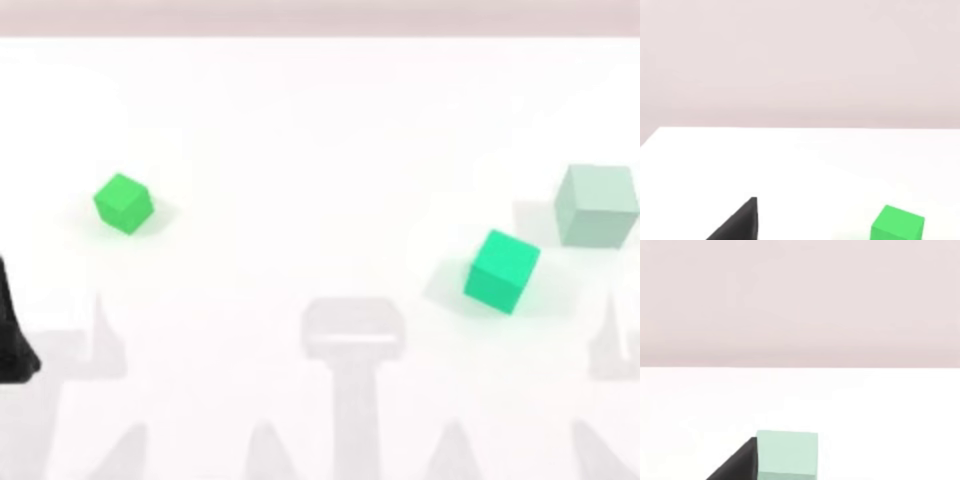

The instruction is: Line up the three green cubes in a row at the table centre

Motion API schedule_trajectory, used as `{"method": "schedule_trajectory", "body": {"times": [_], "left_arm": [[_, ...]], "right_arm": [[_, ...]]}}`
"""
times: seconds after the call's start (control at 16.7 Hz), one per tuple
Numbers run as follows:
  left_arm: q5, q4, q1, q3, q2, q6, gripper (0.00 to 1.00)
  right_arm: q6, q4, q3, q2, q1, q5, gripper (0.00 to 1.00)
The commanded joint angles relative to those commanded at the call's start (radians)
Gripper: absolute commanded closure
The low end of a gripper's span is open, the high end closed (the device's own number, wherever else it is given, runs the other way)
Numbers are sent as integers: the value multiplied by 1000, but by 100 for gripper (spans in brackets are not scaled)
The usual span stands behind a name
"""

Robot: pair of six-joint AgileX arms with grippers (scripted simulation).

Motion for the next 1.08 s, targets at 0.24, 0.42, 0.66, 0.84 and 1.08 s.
{"method": "schedule_trajectory", "body": {"times": [0.24,0.42,0.66,0.84,1.08], "left_arm": [[6,-20,-8,28,25,6,0],[23,-105,-34,144,129,32,0],[45,-317,-79,399,400,91,0],[56,-527,-112,613,691,146,0],[58,-831,-146,910,1147,225,0]], "right_arm": [[0,0,0,0,0,0,0],[0,0,0,0,0,0,0],[0,0,0,0,0,0,0],[0,0,0,0,0,0,0],[0,0,0,0,0,0,0]]}}
